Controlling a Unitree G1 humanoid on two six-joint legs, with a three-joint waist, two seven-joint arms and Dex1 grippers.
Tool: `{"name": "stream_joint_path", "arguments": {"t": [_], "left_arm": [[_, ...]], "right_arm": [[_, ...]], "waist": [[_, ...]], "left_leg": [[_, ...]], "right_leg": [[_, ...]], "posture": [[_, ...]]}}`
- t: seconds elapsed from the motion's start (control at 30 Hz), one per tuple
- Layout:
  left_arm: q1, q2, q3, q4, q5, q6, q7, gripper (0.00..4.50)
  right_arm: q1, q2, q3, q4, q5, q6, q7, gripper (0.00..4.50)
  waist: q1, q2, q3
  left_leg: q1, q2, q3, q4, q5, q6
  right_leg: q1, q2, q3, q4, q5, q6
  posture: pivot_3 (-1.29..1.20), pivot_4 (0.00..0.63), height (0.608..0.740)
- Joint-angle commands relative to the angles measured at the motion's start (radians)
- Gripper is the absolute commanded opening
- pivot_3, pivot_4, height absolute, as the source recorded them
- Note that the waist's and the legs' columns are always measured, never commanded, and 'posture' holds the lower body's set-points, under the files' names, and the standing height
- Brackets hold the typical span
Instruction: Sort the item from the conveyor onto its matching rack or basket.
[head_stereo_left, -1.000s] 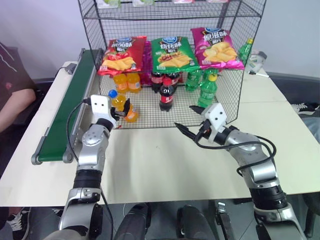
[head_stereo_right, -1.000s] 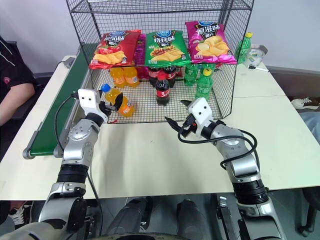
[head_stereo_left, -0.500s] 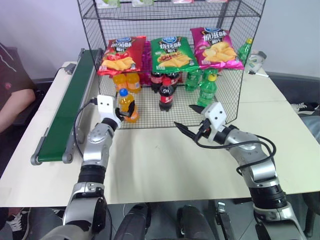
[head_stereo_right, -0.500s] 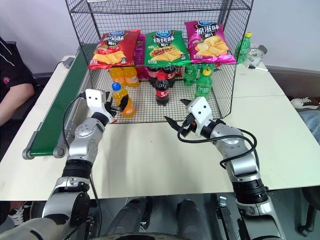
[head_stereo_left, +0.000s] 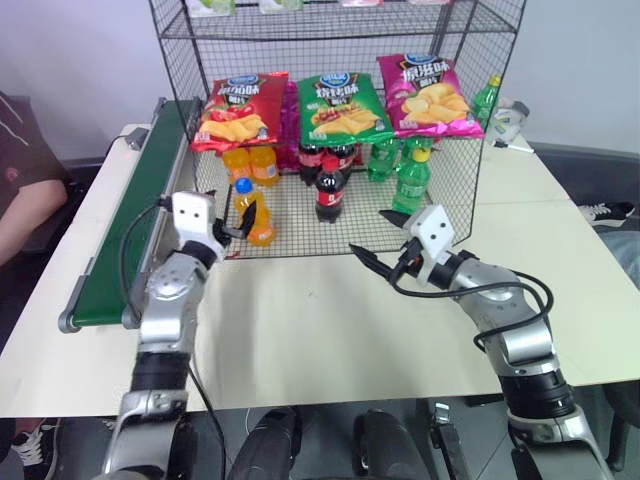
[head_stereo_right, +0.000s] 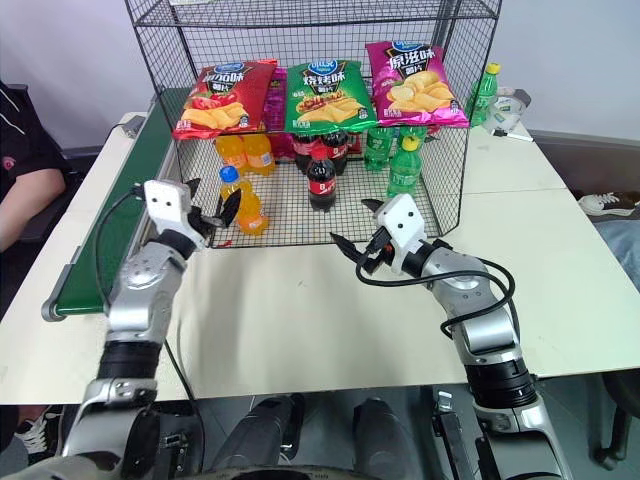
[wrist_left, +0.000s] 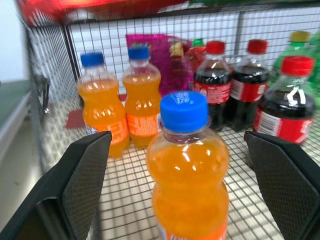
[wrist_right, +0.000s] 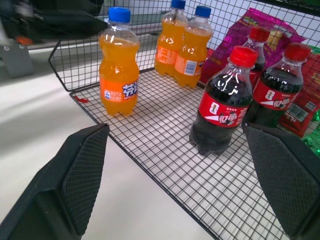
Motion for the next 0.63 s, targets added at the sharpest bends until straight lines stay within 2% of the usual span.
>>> {"name": "stream_joint_path", "arguments": {"t": [0.03,0.13,0.3,0.5,0.63], "left_arm": [[0.069,0.120,0.053,-0.179,-0.095,0.173,-0.092,4.43],[0.144,0.249,0.113,-0.263,-0.183,0.310,-0.179,4.43],[0.251,0.361,0.194,-0.324,-0.241,0.397,-0.239,4.43],[0.327,0.404,0.226,-0.341,-0.261,0.423,-0.283,4.43],[0.324,0.397,0.221,-0.338,-0.262,0.433,-0.283,4.43]], "right_arm": [[-0.014,-0.017,-0.025,-0.034,0.020,-0.007,0.008,4.50],[-0.015,-0.041,-0.037,-0.035,0.037,0.003,0.030,4.50],[0.005,-0.101,-0.082,-0.034,0.088,0.050,0.080,4.50],[0.046,-0.182,-0.133,-0.024,0.117,0.086,0.115,4.50],[0.052,-0.189,-0.137,-0.027,0.116,0.078,0.112,4.50]], "waist": [[0.000,0.000,0.000],[-0.001,0.001,0.000],[0.004,0.001,0.000],[0.006,0.001,0.001],[0.004,0.001,0.001]], "left_leg": [[0.000,0.000,0.000,0.000,0.000,0.000],[0.000,0.000,0.000,-0.001,0.000,0.000],[0.000,0.000,0.000,0.000,0.000,0.000],[0.000,0.000,-0.001,-0.001,-0.001,0.001],[0.000,0.001,0.000,-0.002,-0.001,0.001]], "right_leg": [[0.000,0.000,0.000,0.000,0.000,0.000],[0.000,0.000,0.000,0.000,0.000,0.000],[0.000,-0.001,0.000,-0.001,0.000,-0.001],[0.000,-0.002,0.001,-0.002,-0.002,-0.004],[0.001,-0.002,0.001,-0.002,-0.002,-0.004]], "posture": [[0.00,0.150,0.740],[0.00,0.150,0.740],[0.00,0.150,0.740],[0.00,0.150,0.740],[0.00,0.150,0.740]]}}
